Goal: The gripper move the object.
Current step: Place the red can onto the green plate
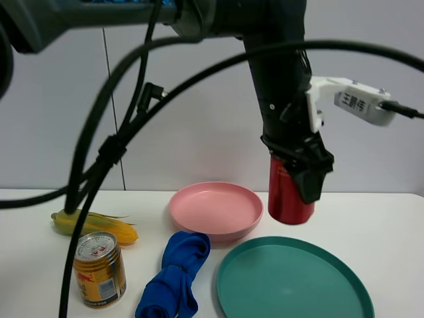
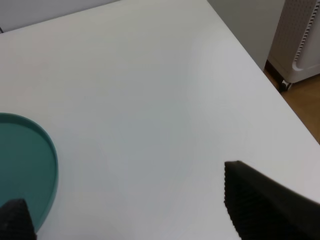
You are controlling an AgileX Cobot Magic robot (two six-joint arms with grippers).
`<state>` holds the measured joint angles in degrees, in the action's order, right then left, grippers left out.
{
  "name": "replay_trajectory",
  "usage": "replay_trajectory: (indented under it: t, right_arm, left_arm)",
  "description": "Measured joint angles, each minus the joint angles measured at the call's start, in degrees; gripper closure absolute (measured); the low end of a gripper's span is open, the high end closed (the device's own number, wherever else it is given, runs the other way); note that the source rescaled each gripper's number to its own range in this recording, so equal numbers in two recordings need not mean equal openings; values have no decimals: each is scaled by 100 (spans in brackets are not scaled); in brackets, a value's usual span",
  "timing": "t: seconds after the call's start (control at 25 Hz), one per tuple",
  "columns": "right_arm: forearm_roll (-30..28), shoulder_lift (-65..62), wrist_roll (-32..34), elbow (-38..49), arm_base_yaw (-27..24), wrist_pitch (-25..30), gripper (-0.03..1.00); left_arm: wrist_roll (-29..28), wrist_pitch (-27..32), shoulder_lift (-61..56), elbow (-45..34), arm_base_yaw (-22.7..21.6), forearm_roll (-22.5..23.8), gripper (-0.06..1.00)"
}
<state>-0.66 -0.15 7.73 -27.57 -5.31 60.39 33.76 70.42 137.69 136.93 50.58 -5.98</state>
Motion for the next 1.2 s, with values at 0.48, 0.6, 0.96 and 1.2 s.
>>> replay_trajectory:
  t: [0.48, 0.6, 0.96, 1.2]
  right_arm:
    - [0, 0, 0, 0, 0, 0, -3]
    - [0, 0, 0, 0, 0, 0, -3]
    - [0, 0, 0, 0, 0, 0, -3]
    - [0, 0, 0, 0, 0, 0, -3]
  left_arm:
    - [-31, -25, 788, -49, 245, 255, 94]
    - [-31, -25, 841, -164, 251, 255, 94]
    - [-31, -51, 1061, -188, 270, 32, 94]
    - [-21, -56, 1068, -188, 291, 21, 94]
